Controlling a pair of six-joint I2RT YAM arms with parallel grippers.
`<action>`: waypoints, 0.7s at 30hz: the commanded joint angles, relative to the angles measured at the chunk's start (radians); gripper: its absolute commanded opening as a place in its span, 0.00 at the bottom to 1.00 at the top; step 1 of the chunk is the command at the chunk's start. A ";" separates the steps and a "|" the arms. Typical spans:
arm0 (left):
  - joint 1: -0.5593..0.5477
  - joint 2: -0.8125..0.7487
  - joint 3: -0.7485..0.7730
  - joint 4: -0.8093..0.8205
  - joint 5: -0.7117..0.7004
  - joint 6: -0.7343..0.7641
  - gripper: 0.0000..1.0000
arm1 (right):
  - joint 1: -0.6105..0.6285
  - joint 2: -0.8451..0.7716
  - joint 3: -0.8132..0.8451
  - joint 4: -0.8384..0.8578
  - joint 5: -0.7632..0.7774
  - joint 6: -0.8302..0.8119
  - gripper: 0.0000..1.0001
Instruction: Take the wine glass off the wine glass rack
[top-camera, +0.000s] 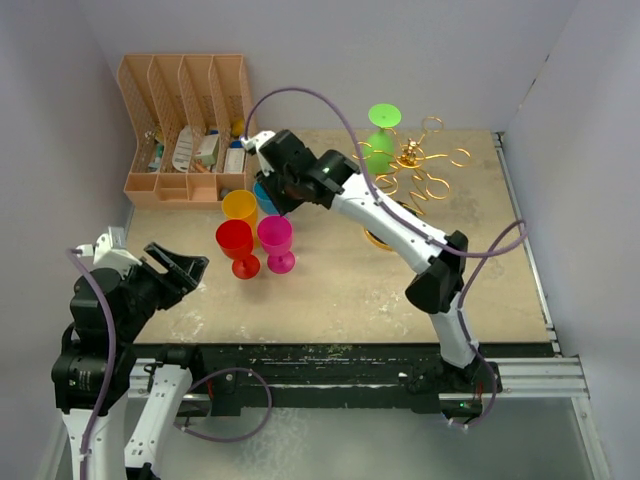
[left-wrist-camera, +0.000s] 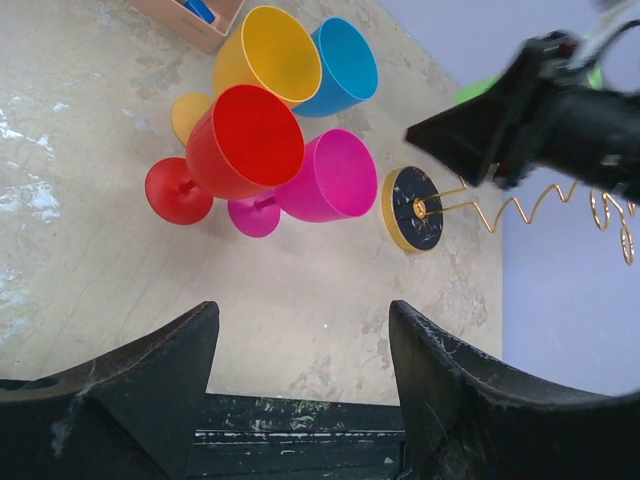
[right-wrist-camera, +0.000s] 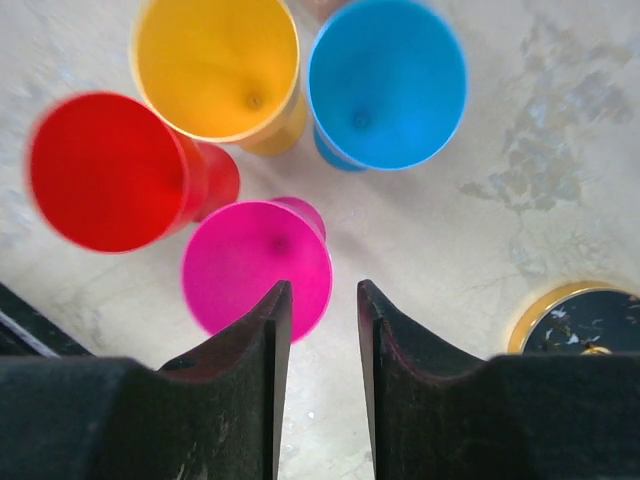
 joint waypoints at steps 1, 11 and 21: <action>0.000 -0.002 -0.021 0.071 0.025 -0.005 0.72 | -0.007 -0.139 0.160 -0.050 0.021 -0.005 0.37; 0.000 0.054 -0.015 0.136 0.054 0.007 0.72 | -0.308 -0.168 0.279 0.043 -0.276 0.156 0.34; 0.000 0.075 -0.015 0.148 0.066 0.024 0.72 | -0.747 -0.227 0.118 0.358 -0.579 0.447 0.42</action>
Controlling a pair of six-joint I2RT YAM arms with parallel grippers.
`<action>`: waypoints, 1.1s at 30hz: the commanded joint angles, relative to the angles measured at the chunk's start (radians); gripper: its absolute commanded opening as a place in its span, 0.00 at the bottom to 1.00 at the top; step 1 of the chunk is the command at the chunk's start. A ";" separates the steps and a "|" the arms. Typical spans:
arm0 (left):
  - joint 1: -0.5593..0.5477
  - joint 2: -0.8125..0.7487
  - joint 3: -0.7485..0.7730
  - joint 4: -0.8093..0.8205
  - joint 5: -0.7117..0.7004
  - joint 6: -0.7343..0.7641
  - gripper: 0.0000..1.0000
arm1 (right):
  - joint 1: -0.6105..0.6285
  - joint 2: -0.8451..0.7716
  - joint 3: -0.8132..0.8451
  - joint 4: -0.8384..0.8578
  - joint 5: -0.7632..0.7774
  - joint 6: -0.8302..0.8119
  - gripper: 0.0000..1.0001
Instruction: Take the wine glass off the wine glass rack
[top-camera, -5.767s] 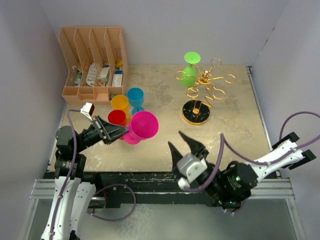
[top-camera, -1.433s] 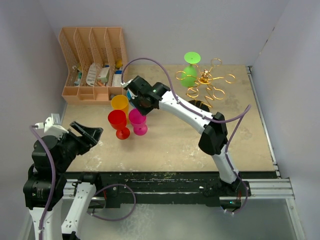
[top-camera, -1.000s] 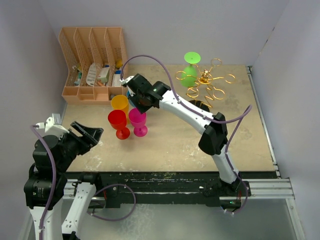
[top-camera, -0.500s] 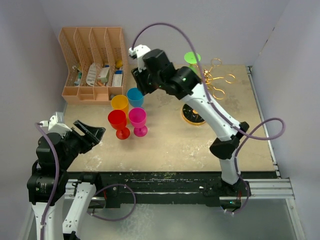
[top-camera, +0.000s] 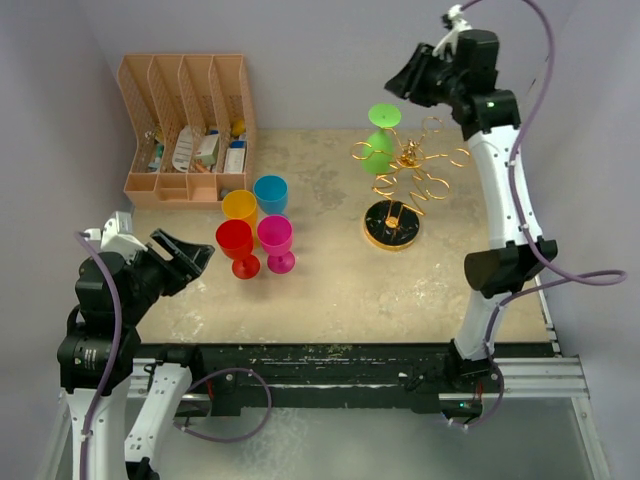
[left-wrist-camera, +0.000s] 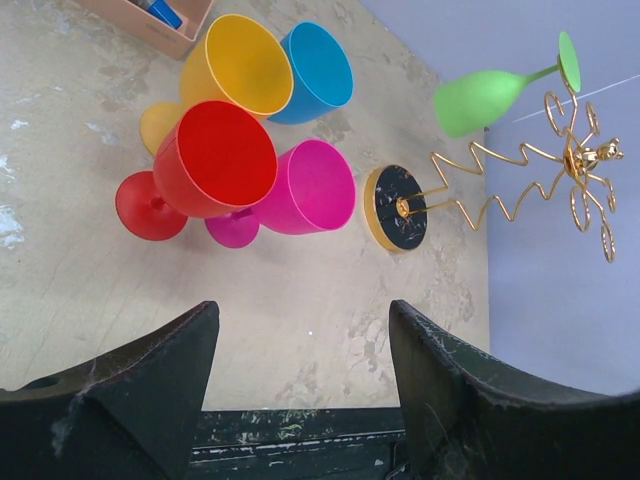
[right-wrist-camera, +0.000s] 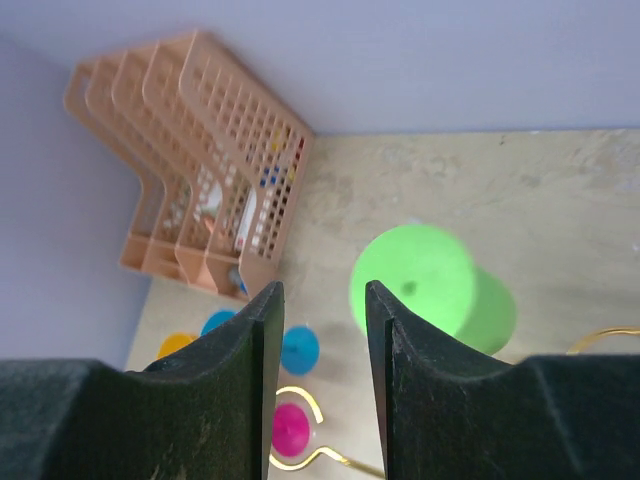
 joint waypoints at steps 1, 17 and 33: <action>0.000 0.011 0.008 0.054 0.015 0.024 0.72 | -0.085 -0.018 0.021 0.125 -0.160 0.129 0.42; 0.000 0.035 -0.017 0.074 0.036 0.035 0.72 | -0.237 -0.046 -0.198 0.135 -0.269 0.149 0.42; 0.000 0.038 -0.033 0.073 0.040 0.035 0.72 | -0.234 0.025 -0.224 0.127 -0.335 0.087 0.38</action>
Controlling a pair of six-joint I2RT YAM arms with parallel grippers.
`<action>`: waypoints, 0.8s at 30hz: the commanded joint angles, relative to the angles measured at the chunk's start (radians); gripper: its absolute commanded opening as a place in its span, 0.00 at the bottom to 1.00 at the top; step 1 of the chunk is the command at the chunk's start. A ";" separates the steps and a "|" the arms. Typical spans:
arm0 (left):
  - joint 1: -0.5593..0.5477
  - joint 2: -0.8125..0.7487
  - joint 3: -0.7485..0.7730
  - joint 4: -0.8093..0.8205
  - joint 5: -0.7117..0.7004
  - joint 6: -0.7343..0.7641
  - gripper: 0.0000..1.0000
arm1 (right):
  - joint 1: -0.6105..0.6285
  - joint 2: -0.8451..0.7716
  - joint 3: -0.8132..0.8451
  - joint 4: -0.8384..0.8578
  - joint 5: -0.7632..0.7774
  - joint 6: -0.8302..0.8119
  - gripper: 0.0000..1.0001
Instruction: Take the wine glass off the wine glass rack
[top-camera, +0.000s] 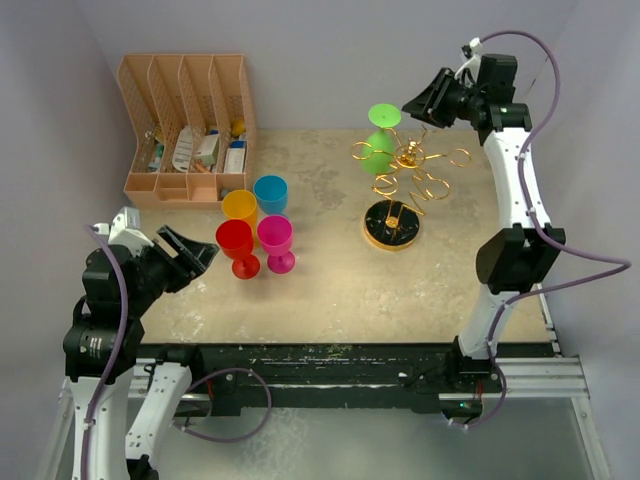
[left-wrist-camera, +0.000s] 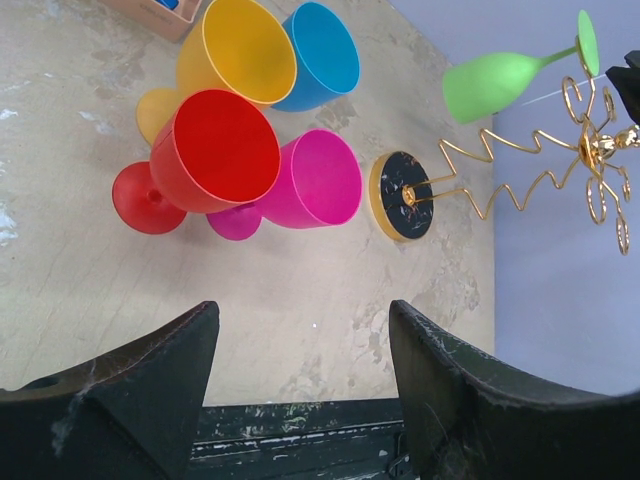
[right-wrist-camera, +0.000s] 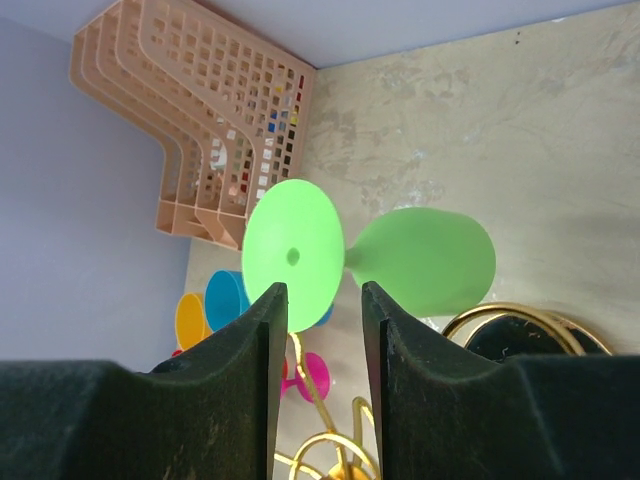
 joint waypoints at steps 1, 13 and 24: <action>0.000 0.008 -0.010 0.048 0.015 0.022 0.72 | 0.006 0.022 0.025 0.004 -0.019 -0.051 0.38; 0.000 -0.001 -0.015 0.031 0.010 0.027 0.72 | 0.061 0.069 0.077 -0.023 0.009 -0.077 0.38; 0.001 -0.005 -0.018 0.030 0.008 0.025 0.72 | 0.070 0.045 0.054 -0.006 0.036 -0.071 0.37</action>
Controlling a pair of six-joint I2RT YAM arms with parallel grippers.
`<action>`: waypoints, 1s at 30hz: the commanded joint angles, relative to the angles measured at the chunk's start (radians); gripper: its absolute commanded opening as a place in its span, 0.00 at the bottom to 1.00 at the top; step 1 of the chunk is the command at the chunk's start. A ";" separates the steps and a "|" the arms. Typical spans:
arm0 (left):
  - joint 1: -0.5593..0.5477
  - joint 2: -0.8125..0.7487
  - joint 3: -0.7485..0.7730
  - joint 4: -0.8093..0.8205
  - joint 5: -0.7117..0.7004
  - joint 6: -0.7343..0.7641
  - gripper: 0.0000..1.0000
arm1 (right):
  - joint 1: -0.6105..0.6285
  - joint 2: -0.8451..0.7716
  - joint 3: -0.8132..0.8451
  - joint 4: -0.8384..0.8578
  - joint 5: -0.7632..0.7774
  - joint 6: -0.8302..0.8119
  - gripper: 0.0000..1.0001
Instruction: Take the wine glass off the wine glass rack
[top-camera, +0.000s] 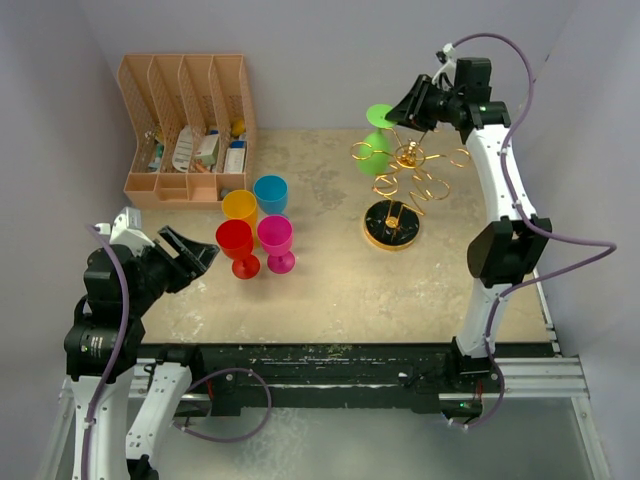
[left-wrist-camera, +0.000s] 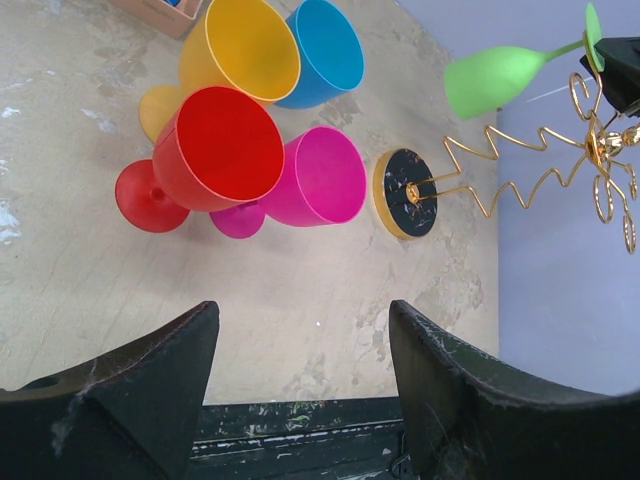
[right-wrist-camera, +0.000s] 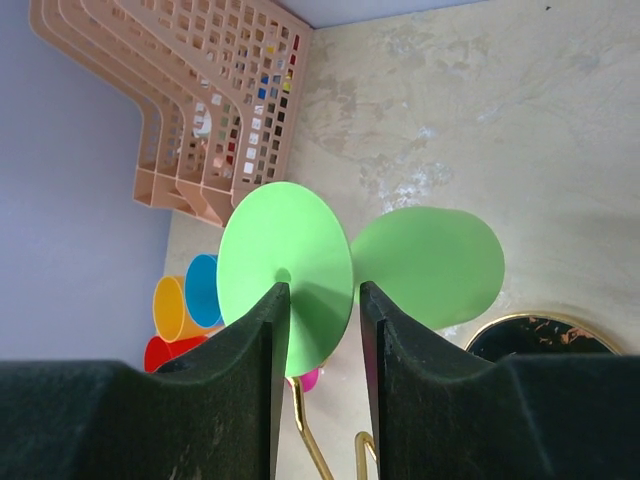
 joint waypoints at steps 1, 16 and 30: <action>0.000 -0.005 -0.003 0.031 0.009 0.017 0.72 | -0.001 -0.041 0.014 0.024 0.031 -0.012 0.36; 0.000 -0.015 -0.011 0.026 0.010 0.008 0.72 | 0.001 -0.099 -0.059 0.151 0.027 0.010 0.33; 0.000 -0.017 -0.014 0.021 0.013 0.006 0.72 | 0.001 -0.146 -0.146 0.279 -0.037 0.051 0.18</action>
